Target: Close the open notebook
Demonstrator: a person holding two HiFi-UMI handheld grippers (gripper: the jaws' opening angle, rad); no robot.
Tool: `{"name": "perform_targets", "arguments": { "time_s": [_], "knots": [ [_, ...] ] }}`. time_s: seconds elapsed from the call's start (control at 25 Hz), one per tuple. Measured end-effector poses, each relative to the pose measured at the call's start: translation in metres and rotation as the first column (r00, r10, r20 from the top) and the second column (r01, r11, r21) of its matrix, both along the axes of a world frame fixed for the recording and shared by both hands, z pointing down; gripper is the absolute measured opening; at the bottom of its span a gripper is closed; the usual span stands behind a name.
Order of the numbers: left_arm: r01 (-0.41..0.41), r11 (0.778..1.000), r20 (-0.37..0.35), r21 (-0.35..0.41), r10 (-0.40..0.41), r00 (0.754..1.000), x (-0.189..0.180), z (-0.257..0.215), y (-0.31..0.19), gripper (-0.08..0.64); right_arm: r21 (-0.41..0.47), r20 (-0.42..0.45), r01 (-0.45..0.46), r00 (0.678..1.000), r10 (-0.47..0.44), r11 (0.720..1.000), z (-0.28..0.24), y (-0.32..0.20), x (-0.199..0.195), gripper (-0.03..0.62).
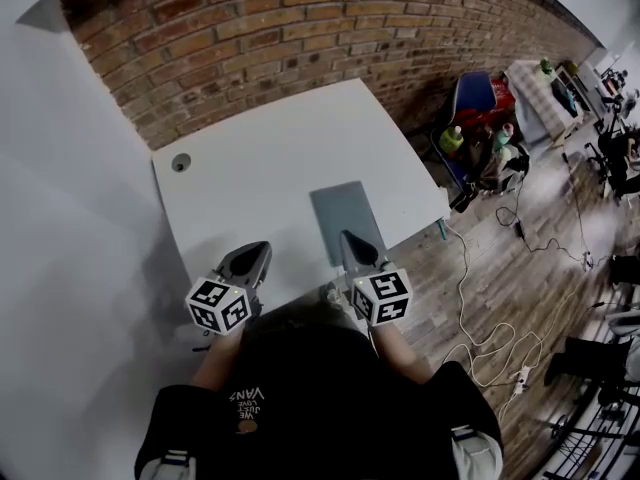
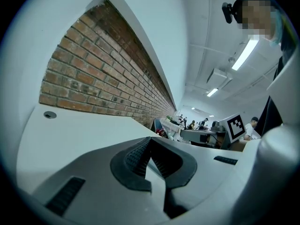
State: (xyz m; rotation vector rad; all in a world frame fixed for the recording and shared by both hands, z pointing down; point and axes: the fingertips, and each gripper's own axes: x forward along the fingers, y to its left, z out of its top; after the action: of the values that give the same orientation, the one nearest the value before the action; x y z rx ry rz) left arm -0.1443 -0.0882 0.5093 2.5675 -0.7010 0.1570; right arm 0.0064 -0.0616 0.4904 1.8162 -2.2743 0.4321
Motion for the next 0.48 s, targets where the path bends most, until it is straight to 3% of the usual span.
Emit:
{"name": "perform_targets", "arguments": {
  "time_s": [0.48],
  "knots": [
    [0.021, 1.0, -0.001, -0.001, -0.021, 1.0, -0.016, 0.001, 0.007, 0.006, -0.022, -0.006, 0.055, 0.998, -0.055, 0.998, 0.007, 0.004, -0.034, -0.003]
  ]
}}
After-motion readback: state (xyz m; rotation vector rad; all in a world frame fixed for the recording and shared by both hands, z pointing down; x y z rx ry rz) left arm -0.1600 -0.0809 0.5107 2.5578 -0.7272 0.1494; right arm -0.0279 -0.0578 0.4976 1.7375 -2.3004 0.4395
